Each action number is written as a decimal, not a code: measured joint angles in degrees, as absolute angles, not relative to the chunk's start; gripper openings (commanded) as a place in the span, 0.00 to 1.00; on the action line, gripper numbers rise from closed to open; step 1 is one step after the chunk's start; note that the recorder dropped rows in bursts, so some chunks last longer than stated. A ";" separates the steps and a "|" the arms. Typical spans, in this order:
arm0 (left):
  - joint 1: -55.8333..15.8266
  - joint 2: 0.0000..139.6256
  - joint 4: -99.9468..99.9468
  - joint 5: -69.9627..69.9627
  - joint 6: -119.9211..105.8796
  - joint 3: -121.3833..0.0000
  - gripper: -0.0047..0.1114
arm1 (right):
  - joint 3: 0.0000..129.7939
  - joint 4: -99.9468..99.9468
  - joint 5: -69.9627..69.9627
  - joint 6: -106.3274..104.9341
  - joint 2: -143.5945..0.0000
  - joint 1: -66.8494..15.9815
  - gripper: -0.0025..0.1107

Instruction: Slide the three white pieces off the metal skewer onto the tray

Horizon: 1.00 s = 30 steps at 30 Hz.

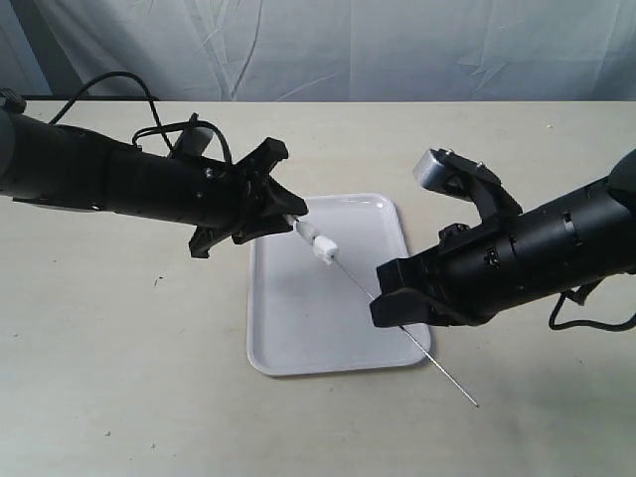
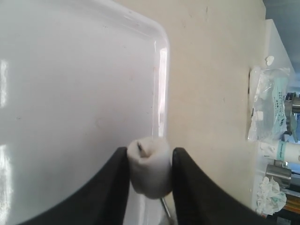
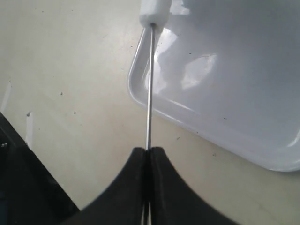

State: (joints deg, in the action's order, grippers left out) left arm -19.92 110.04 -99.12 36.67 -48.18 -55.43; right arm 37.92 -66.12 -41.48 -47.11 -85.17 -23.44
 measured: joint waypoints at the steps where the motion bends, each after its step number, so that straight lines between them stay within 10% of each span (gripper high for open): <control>1: -19.92 110.04 -99.12 36.55 -47.81 -55.43 0.30 | 37.92 -65.90 -41.80 -47.12 -85.17 -23.44 0.02; 30: -19.92 110.04 -99.12 42.89 -44.05 -55.43 0.43 | 37.92 -44.20 -39.82 -28.44 -75.60 -23.44 0.02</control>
